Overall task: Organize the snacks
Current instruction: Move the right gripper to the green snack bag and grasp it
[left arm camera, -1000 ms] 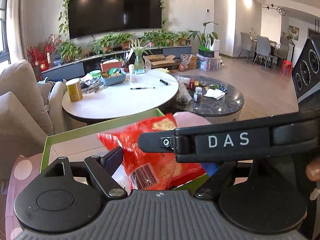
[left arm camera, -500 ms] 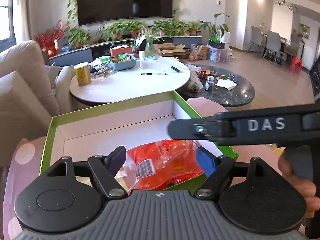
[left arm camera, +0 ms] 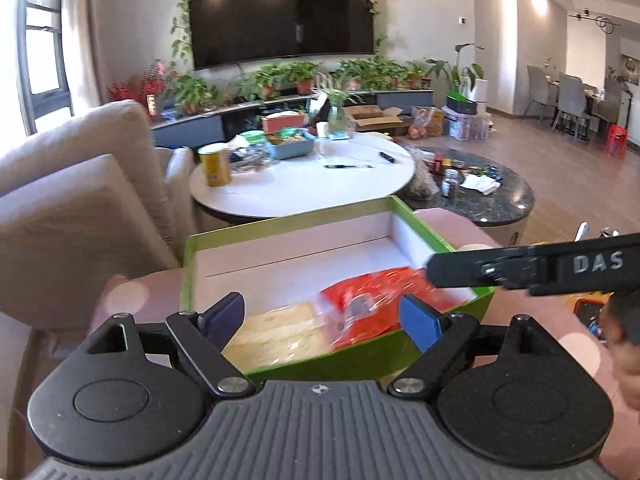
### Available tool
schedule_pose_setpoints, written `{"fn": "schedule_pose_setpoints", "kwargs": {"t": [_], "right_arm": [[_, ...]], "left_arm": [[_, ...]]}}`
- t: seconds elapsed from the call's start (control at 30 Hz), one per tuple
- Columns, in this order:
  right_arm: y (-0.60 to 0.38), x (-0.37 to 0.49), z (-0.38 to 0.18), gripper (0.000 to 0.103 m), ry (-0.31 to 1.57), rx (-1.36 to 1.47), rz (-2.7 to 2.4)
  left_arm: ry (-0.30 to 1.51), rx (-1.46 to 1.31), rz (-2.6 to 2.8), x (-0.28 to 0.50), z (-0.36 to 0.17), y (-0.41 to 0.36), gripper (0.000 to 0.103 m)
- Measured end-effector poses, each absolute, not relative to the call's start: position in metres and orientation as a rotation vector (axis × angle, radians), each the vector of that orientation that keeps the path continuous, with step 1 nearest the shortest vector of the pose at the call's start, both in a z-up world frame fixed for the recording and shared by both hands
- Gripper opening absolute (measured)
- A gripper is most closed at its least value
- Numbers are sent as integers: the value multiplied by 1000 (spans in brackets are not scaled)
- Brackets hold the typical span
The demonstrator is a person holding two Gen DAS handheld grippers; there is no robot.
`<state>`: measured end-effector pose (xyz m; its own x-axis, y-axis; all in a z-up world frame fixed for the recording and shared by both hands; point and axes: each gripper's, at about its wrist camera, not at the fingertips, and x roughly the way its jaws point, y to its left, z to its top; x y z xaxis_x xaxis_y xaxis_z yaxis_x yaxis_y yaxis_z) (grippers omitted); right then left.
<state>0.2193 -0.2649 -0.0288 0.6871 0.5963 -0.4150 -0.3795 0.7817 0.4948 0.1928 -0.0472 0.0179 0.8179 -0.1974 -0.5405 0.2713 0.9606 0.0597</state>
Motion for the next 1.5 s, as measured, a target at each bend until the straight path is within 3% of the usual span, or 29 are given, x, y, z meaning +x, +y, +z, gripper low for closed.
{"fn": "schedule_pose_setpoints", "kwargs": {"t": [0.23,0.63,1.27,1.5], "right_arm": [[-245,194,-26,54,607,330,601],[-176,164,-41,54,713,149,666],[-116,130,-69,54,793,-111,695],[-112,125,-69,54,830,-85,706]], "left_arm": [[556,91,-172,152,21,1,85],[599,-1,-13,81,-19,61,85],[676,-95,-67,57,-66,87,92],[707,-206,-104,47,-75,96,92]]}}
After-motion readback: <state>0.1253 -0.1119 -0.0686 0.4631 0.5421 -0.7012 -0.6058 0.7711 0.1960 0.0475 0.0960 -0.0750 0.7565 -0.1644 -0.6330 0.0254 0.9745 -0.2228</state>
